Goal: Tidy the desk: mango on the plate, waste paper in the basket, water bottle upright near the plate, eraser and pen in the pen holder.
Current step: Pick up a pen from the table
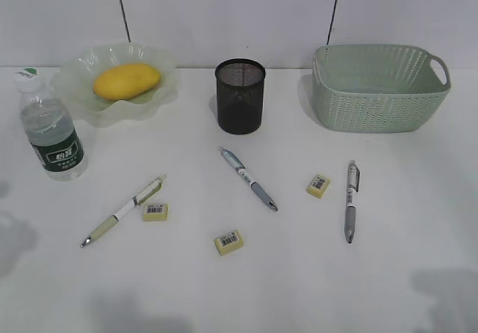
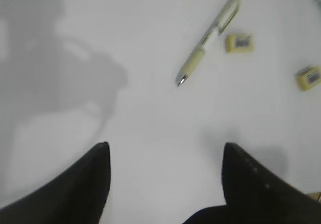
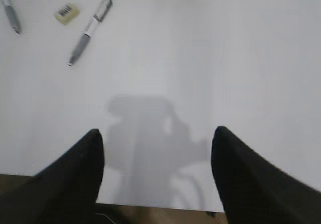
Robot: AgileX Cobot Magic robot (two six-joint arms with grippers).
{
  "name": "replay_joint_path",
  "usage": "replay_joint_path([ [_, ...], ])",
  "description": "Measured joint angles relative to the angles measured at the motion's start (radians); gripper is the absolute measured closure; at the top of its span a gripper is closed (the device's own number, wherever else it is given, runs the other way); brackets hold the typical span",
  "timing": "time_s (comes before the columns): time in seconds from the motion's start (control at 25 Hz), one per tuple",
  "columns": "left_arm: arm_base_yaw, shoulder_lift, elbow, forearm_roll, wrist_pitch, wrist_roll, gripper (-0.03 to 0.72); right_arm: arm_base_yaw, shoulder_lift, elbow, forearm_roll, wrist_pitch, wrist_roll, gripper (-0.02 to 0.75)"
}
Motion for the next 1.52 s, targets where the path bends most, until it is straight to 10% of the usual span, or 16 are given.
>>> replay_joint_path([
  [0.44, 0.000, -0.357, 0.000, -0.037, 0.021, 0.001, 0.165, 0.000, 0.357, -0.101, -0.018, -0.206, 0.030, 0.209],
  [1.52, 0.000, -0.774, 0.152, 0.152, 0.167, -0.002, 0.226, 0.070, 1.019, -0.405, 0.063, -0.160, 0.130, 0.209],
])
